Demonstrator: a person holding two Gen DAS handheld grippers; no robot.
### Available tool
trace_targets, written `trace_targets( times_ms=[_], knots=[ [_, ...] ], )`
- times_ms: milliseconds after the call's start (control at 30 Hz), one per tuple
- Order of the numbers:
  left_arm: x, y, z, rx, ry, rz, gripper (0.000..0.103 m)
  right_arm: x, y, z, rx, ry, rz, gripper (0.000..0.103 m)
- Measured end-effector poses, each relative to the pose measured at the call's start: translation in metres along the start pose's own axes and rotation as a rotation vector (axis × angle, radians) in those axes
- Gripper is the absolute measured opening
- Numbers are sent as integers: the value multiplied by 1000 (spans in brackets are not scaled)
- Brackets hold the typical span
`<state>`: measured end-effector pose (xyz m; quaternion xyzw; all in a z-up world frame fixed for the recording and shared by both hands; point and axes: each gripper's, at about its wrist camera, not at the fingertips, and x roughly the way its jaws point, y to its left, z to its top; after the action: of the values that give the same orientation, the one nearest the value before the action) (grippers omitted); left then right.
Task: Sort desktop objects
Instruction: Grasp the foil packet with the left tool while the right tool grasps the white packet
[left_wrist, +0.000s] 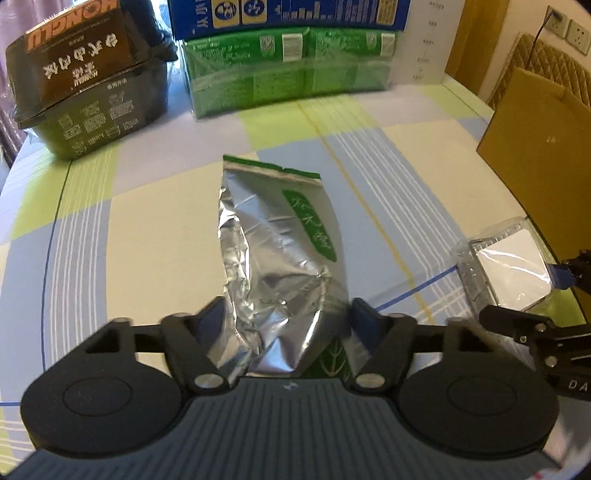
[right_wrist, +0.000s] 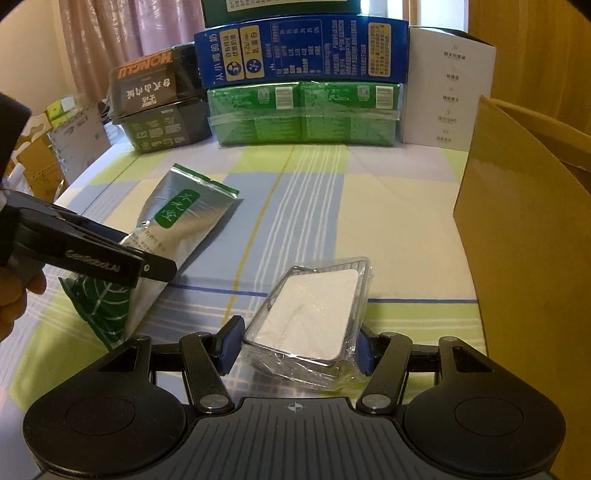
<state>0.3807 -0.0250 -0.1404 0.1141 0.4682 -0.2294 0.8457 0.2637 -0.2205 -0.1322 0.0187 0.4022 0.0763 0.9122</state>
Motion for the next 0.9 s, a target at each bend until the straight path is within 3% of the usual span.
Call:
trace_targets(
  times_ms=[100,200,500,567,667,800,900],
  knots=[
    [-6,-5,-4,20,12,-6,51,-2,3,-3,-4,10,15,57],
    [-20,-12,-16,32,46,-12,47,-12,5,-9,0,21,28,57],
    [-87,-40,-82,-15,95,-76,46,-67,8,-64,-8,84,74,57],
    [-98,-47,-95,23,101,-110,46,-77,8,-74,-7,96,93,57],
    [-109,-52,-109,9,100,-117,50,-87,6,-87,-7,94,97,58],
    [-115,-48,-114,-15,84,-86,58,-96,9,-99,-5,79,46,75],
    [-118,-42,-113,-47,61,-86,63,-99,10,-104,48,59,4,80]
  ],
)
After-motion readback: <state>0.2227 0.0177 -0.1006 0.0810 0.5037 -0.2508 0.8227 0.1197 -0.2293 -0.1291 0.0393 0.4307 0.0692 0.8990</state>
